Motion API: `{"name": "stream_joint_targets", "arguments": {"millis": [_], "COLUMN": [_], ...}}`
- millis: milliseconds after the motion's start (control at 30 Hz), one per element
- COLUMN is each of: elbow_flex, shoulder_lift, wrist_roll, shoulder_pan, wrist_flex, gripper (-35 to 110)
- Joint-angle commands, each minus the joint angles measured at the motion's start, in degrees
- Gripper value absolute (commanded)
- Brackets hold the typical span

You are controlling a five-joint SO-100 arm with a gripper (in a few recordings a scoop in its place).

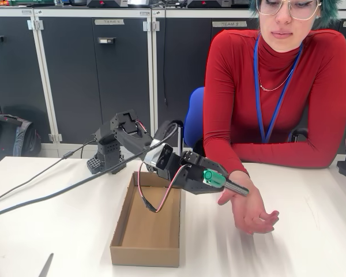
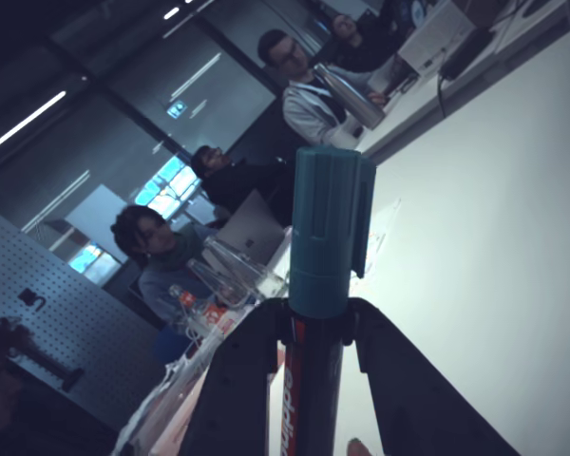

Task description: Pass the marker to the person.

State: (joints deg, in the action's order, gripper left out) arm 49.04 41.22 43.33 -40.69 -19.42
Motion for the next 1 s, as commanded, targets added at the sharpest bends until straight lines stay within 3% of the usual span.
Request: {"name": "stream_joint_targets", "arguments": {"millis": [0,167,633,900,967], "elbow_flex": [-2.46,-2.02,-0.7,0.62,1.14], "shoulder_lift": [1.58,3.43,0.09,0.88,1.14], "wrist_roll": [2.29,2.29,3.43,2.9,3.52], "shoulder_pan": [-2.72,-5.62,-13.54,-12.39,-11.95], "wrist_flex": [4.39,13.18,5.98,7.47,7.82], "gripper": [-5,-5,-4,26,27]}}
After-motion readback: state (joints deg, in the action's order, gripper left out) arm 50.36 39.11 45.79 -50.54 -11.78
